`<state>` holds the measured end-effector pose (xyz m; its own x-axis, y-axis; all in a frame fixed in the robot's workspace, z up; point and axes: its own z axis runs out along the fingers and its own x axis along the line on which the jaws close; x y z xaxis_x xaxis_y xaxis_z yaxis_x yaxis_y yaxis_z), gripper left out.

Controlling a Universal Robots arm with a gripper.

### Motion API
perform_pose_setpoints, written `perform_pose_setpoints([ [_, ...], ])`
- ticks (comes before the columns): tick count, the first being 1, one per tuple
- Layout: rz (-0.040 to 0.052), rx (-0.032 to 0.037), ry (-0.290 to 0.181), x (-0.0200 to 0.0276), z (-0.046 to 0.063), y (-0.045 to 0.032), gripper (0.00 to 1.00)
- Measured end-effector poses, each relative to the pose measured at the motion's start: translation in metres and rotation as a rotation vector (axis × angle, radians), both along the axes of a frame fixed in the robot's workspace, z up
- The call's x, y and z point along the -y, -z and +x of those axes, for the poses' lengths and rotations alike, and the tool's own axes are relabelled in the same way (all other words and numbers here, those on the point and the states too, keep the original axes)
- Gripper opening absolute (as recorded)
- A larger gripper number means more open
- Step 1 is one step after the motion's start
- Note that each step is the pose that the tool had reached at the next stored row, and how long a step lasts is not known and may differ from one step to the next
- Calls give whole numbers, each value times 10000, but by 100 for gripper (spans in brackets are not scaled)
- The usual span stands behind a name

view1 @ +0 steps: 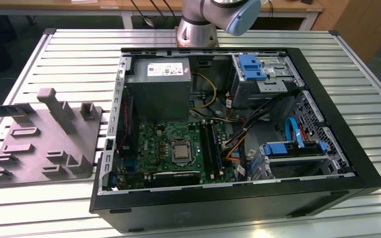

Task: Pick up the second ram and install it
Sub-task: 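Pick up the second ram and move it above second insertion slot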

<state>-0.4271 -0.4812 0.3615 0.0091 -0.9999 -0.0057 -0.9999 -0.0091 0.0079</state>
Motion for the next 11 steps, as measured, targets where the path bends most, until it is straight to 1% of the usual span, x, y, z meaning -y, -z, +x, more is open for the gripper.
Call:
perform_pose_setpoints([
  [6,0,9,0,-1,0,-177,11],
  [11,0,20,-1,-2,-1,-308,11],
])
